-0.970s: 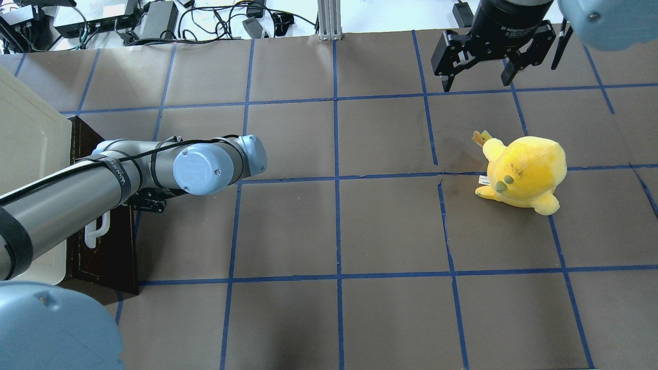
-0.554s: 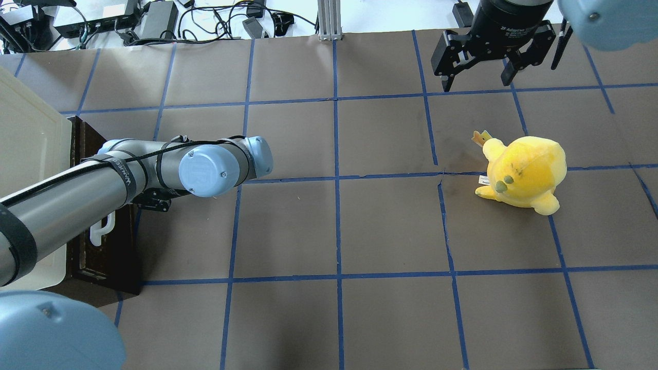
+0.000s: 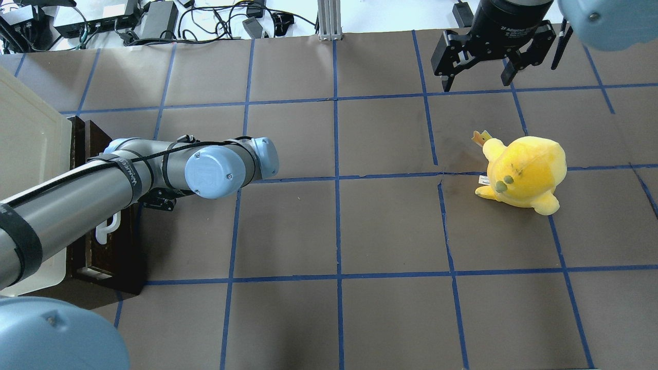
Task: Pull drawer sideways
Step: 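Pull the handle with the left gripper, sliding the drawer outward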
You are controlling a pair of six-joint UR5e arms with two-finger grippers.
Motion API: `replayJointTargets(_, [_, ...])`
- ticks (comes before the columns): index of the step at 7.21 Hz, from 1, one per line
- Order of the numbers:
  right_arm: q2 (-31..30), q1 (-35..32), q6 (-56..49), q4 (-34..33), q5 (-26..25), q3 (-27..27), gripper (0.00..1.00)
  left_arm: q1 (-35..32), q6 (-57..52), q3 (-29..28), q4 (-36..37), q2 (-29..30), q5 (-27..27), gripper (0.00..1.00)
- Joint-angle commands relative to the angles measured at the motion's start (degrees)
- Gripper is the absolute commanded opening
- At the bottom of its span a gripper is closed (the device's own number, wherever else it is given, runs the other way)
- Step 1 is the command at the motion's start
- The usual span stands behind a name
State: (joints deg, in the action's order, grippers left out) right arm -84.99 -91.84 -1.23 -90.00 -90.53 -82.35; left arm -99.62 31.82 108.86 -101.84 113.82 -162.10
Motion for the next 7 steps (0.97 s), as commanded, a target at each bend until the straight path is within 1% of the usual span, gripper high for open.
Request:
replayJointTargets(1, [0.00, 0.00, 0.00, 0.00, 0.00, 0.00, 1.00, -0.22, -0.01, -0.05, -0.02, 0.09, 0.03, 0.15])
replayJointTargets(7, [0.00, 0.00, 0.00, 0.00, 0.00, 0.00, 1.00, -3.82, -0.88, -1.28, -0.55, 0.44, 1.00, 0.15])
